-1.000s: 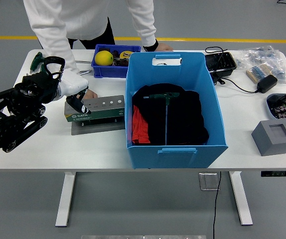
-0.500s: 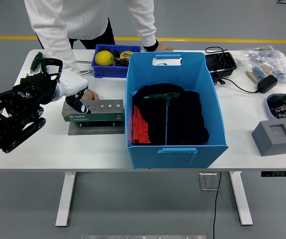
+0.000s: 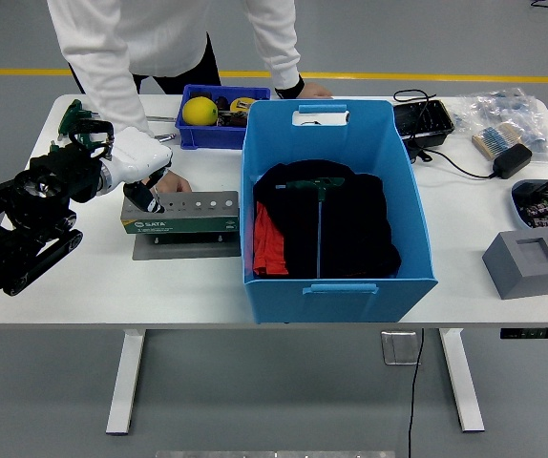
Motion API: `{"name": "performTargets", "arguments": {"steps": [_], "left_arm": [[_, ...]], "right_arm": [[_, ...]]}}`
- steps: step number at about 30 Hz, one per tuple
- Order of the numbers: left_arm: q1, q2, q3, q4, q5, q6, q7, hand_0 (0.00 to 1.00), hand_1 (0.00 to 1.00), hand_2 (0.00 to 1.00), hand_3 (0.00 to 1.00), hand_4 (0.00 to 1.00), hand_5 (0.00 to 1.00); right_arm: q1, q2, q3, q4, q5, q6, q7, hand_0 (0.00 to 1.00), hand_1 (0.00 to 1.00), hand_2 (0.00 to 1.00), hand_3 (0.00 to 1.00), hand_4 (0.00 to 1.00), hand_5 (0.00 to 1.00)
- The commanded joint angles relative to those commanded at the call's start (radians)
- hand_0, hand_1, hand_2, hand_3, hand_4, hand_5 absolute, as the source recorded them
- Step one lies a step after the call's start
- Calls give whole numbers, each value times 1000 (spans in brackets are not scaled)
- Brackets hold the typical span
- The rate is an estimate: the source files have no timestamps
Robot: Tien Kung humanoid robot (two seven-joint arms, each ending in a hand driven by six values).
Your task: Lift tool from toolbox,place it in box,lift tool from toolbox,place it in box
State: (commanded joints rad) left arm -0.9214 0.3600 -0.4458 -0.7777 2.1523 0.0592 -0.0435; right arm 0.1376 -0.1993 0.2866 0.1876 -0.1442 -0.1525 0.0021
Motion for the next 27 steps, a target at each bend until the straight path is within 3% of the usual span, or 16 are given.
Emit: {"name": "performTargets", "arguments": {"steps": [5,6,13,19,27], "left_arm": [[1,2,-6,11,-25,71,-27,184,66,85,97,867,211],[2,3,-8,14,-29,88,-36,156,4,31,62,806,255],[5,5,-22,21,-58,169,-90,139,2,13,57,800,274],[11,12,-50,10,-93,202,-131,110,2,2,40,801,284],[13,38,-99,-55,-95,209,-161,115,2,2,40,795,289]], "right_arm": [[-4,1,4,0,-4,0,-1,677,662,741,583,784,722],[-5,2,5,0,-5,-1,-2,678,662,741,582,784,723],[-9,3,9,0,-11,-1,-3,677,662,741,583,784,723],[-12,4,11,0,-13,-2,-4,677,664,741,583,784,723],[-12,5,7,-1,-4,-2,-2,677,663,741,583,784,723]]}}
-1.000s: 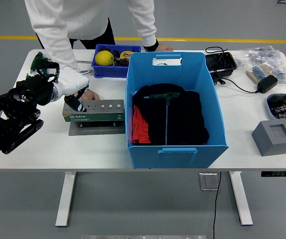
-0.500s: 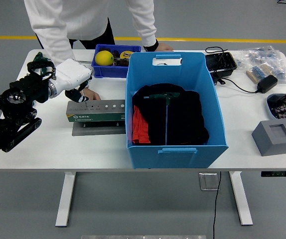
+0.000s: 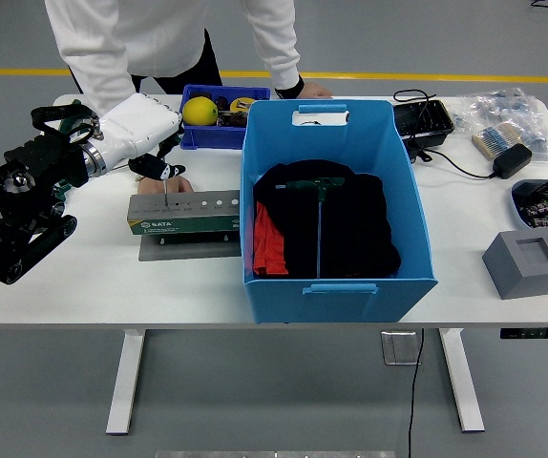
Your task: Lift tool from toolbox,place it in box,lift tool from toolbox,place it in box
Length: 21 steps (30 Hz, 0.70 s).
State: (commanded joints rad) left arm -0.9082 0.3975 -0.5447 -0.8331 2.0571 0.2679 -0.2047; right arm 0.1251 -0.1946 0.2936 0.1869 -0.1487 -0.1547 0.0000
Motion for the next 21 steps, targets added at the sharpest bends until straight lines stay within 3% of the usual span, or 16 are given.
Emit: {"name": "performTargets", "arguments": {"steps": [12,18,21], "left_arm": [[-12,47,-90,-180,24,-22,26,114,2,2,40,788,287],[-13,49,-117,-288,-8,-15,50,112,2,2,38,769,264],[-20,32,-100,-357,-61,-5,66,114,2,2,37,759,245]], "right_arm": [[3,-2,-9,-1,14,1,3,677,663,739,583,784,726],[4,-3,-10,-1,13,3,4,677,662,739,583,783,724],[4,-3,-8,-1,10,4,3,676,662,739,584,783,724]]}}
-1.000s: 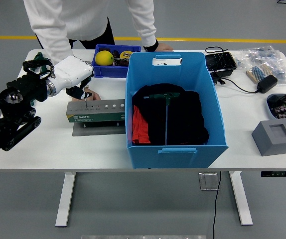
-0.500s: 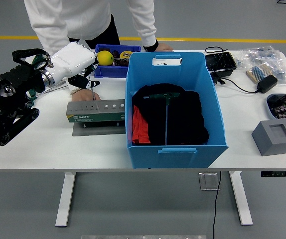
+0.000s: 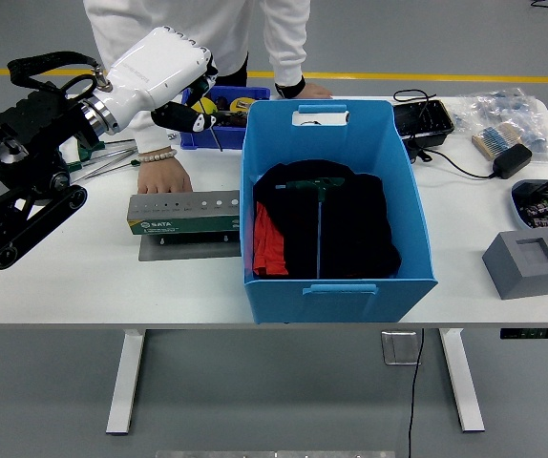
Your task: Lift tool from toolbox,place it in box,lift tool from toolbox,place it in box
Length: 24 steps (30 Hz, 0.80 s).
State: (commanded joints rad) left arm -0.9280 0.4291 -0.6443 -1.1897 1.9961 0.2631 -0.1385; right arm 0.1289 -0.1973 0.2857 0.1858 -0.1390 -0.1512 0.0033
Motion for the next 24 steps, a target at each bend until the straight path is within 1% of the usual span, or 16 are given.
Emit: {"name": "performTargets", "arguments": {"steps": [1,3,5,6,7,11,12,14,17,18,21,23,24], "left_arm": [[-5,-11,12,-21,-20,3,4,114,2,2,37,759,245],[-15,-33,40,-39,-59,9,9,114,2,2,37,759,245],[-37,-67,88,-40,-102,18,6,114,2,2,37,759,245],[-49,-88,114,-33,-122,21,5,147,7,44,102,741,229],[-58,-103,135,-27,-135,21,4,147,7,44,102,741,229],[-93,-189,217,27,-206,32,-2,147,7,44,102,741,229],[-97,-202,227,37,-215,36,-4,208,71,119,212,719,221],[-106,-245,256,82,-242,48,-8,208,71,119,212,719,221],[-115,-297,296,149,-261,48,-6,208,71,119,212,719,221],[-117,-308,305,168,-262,43,-3,253,152,238,403,741,232],[-124,-339,329,223,-278,26,-7,253,152,238,403,741,232],[-127,-352,337,249,-290,25,-19,253,152,238,403,741,232],[-129,-361,340,266,-297,27,-28,359,329,443,531,799,303]], "right_arm": [[0,0,1,0,-1,0,0,676,662,739,584,783,724],[0,1,3,0,-5,0,-2,676,662,739,584,783,724],[0,1,6,1,-11,0,-4,676,662,739,584,783,724],[1,1,8,1,-16,0,-5,676,662,739,583,783,724],[1,2,10,1,-19,0,-6,676,662,739,583,783,724],[4,1,14,2,-27,-1,-10,676,662,739,583,783,724],[5,2,14,2,-27,-1,-10,677,663,739,583,783,724],[8,2,18,3,-32,-3,-12,677,663,739,583,783,724],[15,-1,19,4,-40,-3,-14,677,663,739,583,783,724],[16,-2,18,4,-41,-3,-14,676,666,739,583,783,724],[19,-4,20,5,-44,-3,-14,676,666,739,583,783,724],[21,-5,20,5,-46,-3,-15,676,666,739,583,783,724],[22,-6,20,5,-47,-3,-14,677,666,739,583,784,724]]}}
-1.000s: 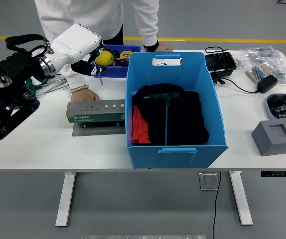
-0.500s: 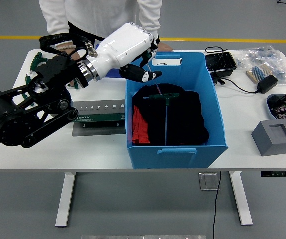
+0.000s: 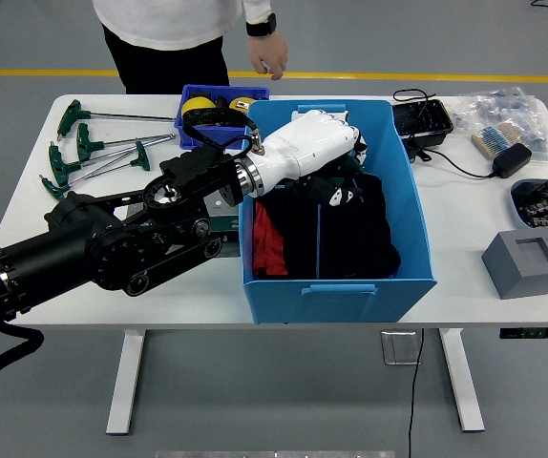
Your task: Lift tool from toolbox,place it in box,lift tool from toolbox,place it in box
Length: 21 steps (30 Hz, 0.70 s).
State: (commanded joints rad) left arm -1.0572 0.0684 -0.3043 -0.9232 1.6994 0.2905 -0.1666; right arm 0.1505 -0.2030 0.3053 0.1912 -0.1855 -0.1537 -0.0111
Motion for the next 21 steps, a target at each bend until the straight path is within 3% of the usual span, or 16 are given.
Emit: {"name": "performTargets", "arguments": {"steps": [5,6,11,12,17,18,21], "left_arm": [[-1,-15,-1,35,1,-9,3,359,329,443,531,799,303],[-1,-15,-1,37,5,-15,8,493,523,582,597,843,387],[9,-6,-6,44,27,-54,37,493,523,582,597,843,387],[12,-4,-9,44,28,-57,39,630,621,757,614,864,417],[37,7,-47,23,45,-56,46,630,621,757,614,864,417],[45,10,-63,16,51,-56,47,688,690,835,618,880,441],[72,21,-118,-8,64,-55,57,688,690,835,618,880,441]], "right_arm": [[3,-2,-2,0,1,0,1,677,666,739,583,784,724],[3,-2,-3,0,1,0,1,677,667,739,582,785,725],[2,-3,-2,1,0,1,2,677,667,739,582,785,725],[1,-3,-3,1,1,1,2,677,666,739,583,785,725],[-3,-1,-1,1,1,1,2,677,666,739,583,785,725],[-4,-1,-1,0,1,1,3,677,666,739,582,785,725],[-7,0,0,0,1,1,3,677,666,739,582,785,725]]}}
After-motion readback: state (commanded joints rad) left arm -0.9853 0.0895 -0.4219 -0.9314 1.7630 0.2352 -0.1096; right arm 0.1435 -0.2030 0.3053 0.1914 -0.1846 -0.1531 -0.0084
